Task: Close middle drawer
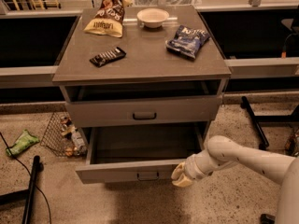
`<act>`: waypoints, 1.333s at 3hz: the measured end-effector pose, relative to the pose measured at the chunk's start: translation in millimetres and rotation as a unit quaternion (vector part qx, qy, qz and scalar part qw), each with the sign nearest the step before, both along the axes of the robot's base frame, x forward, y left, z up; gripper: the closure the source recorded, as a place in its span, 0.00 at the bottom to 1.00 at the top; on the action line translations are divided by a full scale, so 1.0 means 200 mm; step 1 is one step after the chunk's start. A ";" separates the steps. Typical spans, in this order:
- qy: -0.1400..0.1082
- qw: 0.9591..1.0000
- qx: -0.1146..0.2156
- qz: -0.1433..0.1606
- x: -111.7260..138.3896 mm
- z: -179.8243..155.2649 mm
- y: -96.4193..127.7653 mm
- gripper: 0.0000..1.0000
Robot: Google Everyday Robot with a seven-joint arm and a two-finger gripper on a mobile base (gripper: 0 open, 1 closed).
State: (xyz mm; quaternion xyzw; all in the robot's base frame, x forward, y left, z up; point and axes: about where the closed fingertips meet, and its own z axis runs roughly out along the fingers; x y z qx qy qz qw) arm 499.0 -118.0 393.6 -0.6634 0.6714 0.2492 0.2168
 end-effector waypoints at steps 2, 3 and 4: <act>-0.031 0.999 0.002 -0.035 0.20 0.03 -0.05 0.85; -0.031 0.998 0.004 -0.052 0.30 0.00 -0.08 0.62; -0.031 0.998 0.007 -0.063 0.38 -0.03 -0.11 0.39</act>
Offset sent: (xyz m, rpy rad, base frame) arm 0.0695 -0.0210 0.0082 -0.0070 -0.0896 -0.1241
